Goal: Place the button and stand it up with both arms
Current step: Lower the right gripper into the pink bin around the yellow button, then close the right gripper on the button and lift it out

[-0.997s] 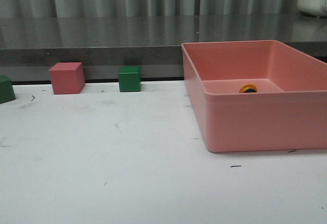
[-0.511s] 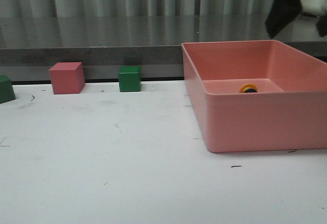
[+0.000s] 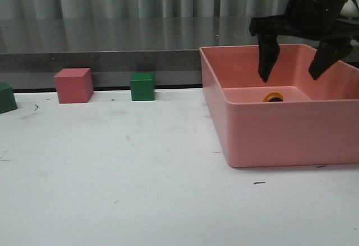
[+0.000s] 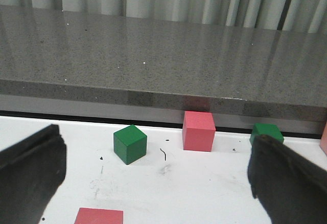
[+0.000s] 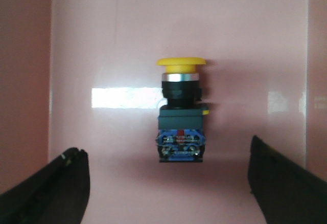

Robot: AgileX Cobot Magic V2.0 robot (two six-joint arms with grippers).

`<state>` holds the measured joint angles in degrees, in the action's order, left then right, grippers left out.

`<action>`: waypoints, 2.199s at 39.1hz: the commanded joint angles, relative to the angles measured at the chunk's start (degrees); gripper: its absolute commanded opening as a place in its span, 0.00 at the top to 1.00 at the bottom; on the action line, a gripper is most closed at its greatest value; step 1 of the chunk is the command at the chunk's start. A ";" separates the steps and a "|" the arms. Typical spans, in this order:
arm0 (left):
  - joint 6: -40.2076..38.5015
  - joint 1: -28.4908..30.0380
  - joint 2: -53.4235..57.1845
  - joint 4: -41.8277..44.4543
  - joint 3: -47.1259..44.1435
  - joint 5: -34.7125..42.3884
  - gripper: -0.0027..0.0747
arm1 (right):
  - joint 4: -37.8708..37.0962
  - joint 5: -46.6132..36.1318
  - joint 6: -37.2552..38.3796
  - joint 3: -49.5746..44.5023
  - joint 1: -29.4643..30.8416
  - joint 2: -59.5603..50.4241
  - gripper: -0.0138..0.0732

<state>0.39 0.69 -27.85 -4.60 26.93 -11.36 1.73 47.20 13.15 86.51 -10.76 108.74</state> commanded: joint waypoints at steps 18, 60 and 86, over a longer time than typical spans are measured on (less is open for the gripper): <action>-0.05 0.14 -0.62 -0.11 2.08 4.77 0.07 | -1.17 -6.68 1.11 2.40 0.43 7.61 0.10; -0.05 0.14 -0.62 -0.11 2.08 4.77 0.07 | -1.07 -5.27 1.11 2.47 0.43 4.80 0.45; -0.05 0.14 -0.62 -0.11 2.08 4.77 0.07 | 0.93 -5.78 1.05 2.47 -9.85 -17.40 0.45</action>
<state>0.39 0.69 -28.08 -4.60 26.93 -11.36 2.33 43.80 14.29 87.55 -18.07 95.11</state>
